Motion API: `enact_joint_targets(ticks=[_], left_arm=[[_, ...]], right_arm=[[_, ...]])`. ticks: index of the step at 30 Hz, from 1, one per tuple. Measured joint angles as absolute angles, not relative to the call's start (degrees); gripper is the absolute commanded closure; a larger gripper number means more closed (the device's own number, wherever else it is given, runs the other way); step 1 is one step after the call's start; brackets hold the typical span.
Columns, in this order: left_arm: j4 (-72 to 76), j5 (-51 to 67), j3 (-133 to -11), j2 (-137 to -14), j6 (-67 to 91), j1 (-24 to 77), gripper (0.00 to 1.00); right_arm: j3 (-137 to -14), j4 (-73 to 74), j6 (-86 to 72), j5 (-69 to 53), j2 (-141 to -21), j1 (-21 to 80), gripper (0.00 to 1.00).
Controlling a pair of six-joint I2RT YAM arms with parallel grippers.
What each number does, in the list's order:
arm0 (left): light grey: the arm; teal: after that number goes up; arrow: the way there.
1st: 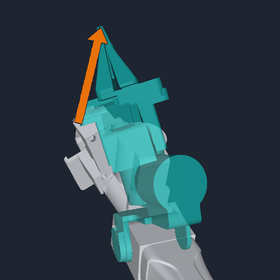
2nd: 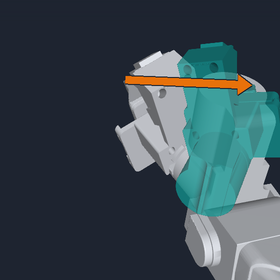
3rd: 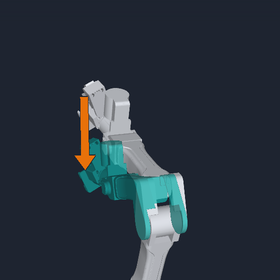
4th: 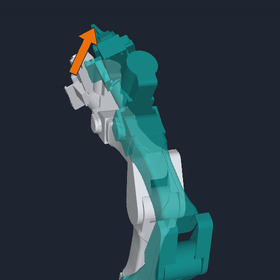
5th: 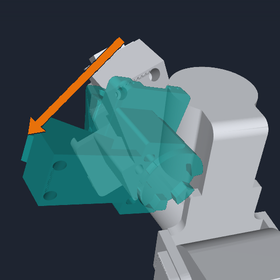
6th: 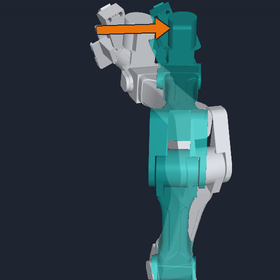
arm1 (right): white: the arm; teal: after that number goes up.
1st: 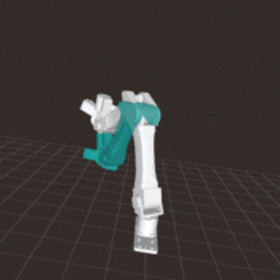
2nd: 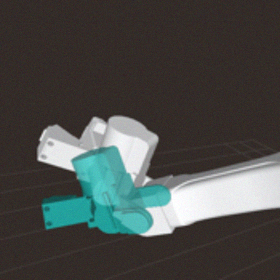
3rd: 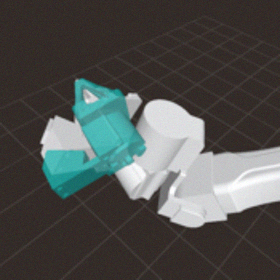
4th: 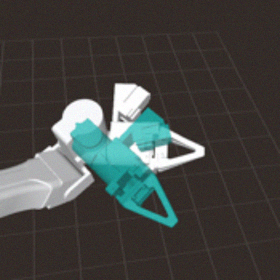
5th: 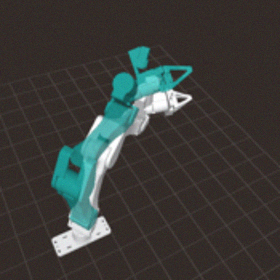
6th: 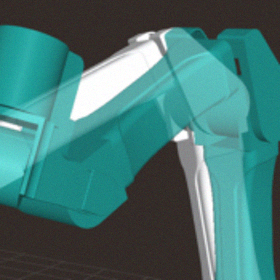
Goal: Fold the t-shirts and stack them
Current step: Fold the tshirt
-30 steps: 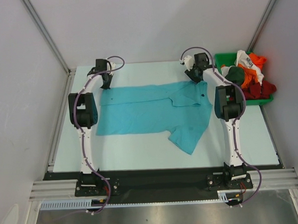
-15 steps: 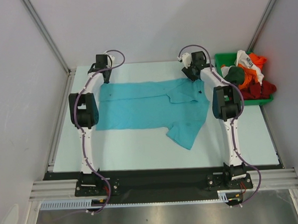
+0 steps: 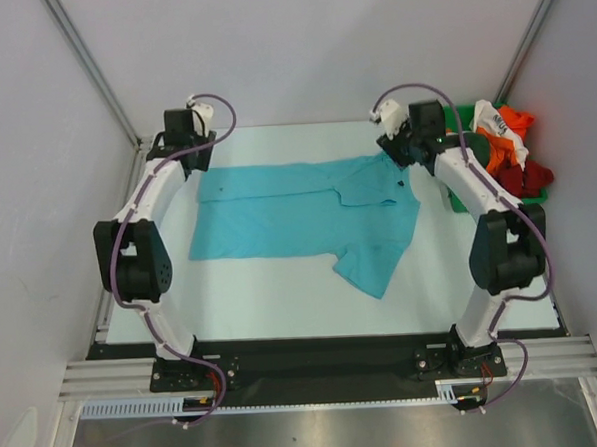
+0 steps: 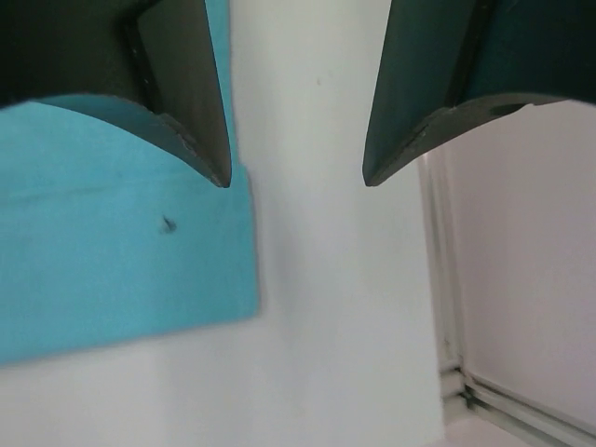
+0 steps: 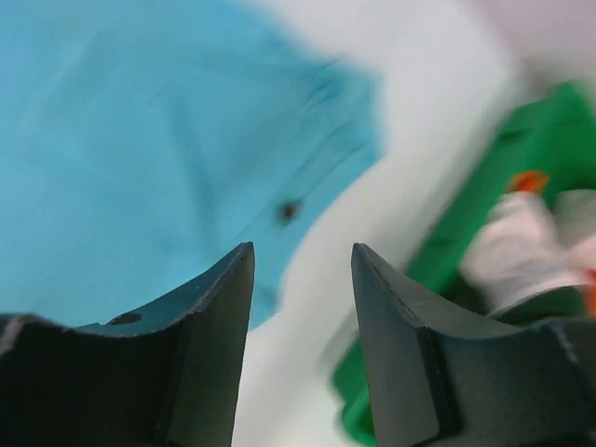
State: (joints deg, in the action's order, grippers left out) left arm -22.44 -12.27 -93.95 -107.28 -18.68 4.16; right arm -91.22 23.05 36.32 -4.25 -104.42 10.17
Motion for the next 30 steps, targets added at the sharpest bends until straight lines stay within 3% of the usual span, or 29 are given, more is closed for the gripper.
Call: enact_joint_targets(ticks=[1, 2, 6, 10, 19, 30], left_arm=[[-22.55, -11.35, -91.00, -106.10, -18.83, 4.16, 0.35], [-22.70, -10.26, -87.96, -105.12, -19.00, 4.16, 0.28], [-26.11, -5.41, -79.99, -104.44, -19.00, 4.19, 0.21], [-29.36, -0.97, -76.99, -104.20, -18.26, 4.23, 0.20], [-31.27, -1.30, -74.72, -101.47, -17.85, 4.21, 0.24], [-32.84, -2.66, -74.81, -102.89, -17.39, 4.14, 0.25]], right_arm=[[-86.78, 23.62, 37.12, -5.76, -101.73, 10.61, 0.49], [-82.94, 23.83, 37.85, -7.09, -99.90, 11.05, 0.49], [-64.45, 25.15, 41.52, -11.99, -92.40, 15.14, 0.49], [-53.87, 28.14, 43.94, -15.07, -86.85, 21.04, 0.48], [-38.15, 29.61, 50.15, -18.55, -68.60, 33.71, 0.46], [-34.57, 30.33, 56.69, -19.97, -71.11, 36.05, 0.43]])
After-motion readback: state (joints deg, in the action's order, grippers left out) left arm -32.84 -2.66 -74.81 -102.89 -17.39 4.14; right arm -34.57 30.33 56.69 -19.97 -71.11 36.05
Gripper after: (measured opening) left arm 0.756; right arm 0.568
